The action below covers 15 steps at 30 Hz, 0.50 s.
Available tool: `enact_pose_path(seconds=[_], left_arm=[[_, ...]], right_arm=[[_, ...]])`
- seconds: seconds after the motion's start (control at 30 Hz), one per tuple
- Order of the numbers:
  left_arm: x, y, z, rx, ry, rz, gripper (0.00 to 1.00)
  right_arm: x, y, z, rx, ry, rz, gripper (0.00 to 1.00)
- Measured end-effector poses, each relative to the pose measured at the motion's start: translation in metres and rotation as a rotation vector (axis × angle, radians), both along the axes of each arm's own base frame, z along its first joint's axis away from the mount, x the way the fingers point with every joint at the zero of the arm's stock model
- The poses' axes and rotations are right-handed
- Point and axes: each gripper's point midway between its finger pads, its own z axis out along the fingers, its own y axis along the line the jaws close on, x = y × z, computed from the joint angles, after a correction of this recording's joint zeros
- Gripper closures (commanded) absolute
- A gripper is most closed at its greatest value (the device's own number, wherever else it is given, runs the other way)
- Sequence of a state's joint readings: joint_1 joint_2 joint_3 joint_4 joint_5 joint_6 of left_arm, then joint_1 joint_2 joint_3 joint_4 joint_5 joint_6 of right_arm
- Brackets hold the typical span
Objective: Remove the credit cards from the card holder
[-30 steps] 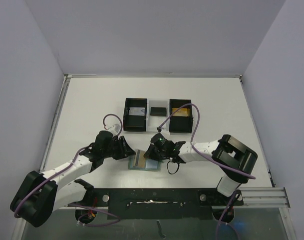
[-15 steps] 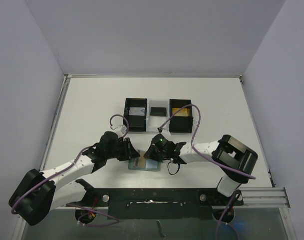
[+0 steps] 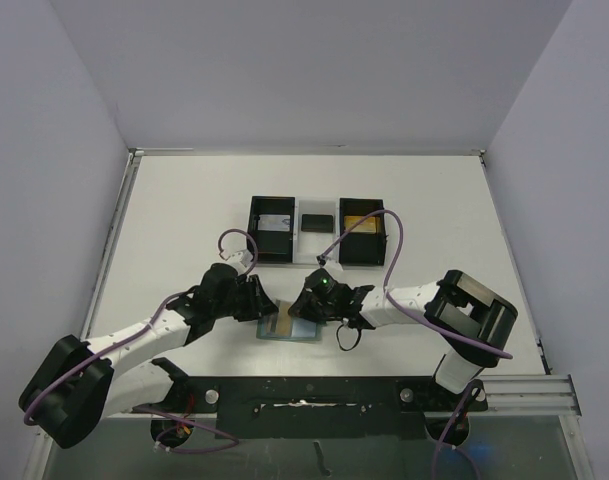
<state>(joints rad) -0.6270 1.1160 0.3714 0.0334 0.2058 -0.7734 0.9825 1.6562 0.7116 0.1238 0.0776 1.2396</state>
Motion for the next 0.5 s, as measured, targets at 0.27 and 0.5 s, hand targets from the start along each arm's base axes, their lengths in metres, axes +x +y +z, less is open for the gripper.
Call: enact_pose_path(seconds=[0.27, 0.5], left_arm=[[-0.0009, -0.0035, -0.0046, -0.005, 0.016, -0.015, 0.67], [-0.0043, -0.0098, -0.0053, -0.031, 0.035, -0.043, 0.72]], right_arm=[[-0.0002, -0.0003, 0.0, 0.007, -0.004, -0.001, 1.0], [-0.0002, -0.0003, 0.0003, 0.015, -0.008, -0.002, 1.0]])
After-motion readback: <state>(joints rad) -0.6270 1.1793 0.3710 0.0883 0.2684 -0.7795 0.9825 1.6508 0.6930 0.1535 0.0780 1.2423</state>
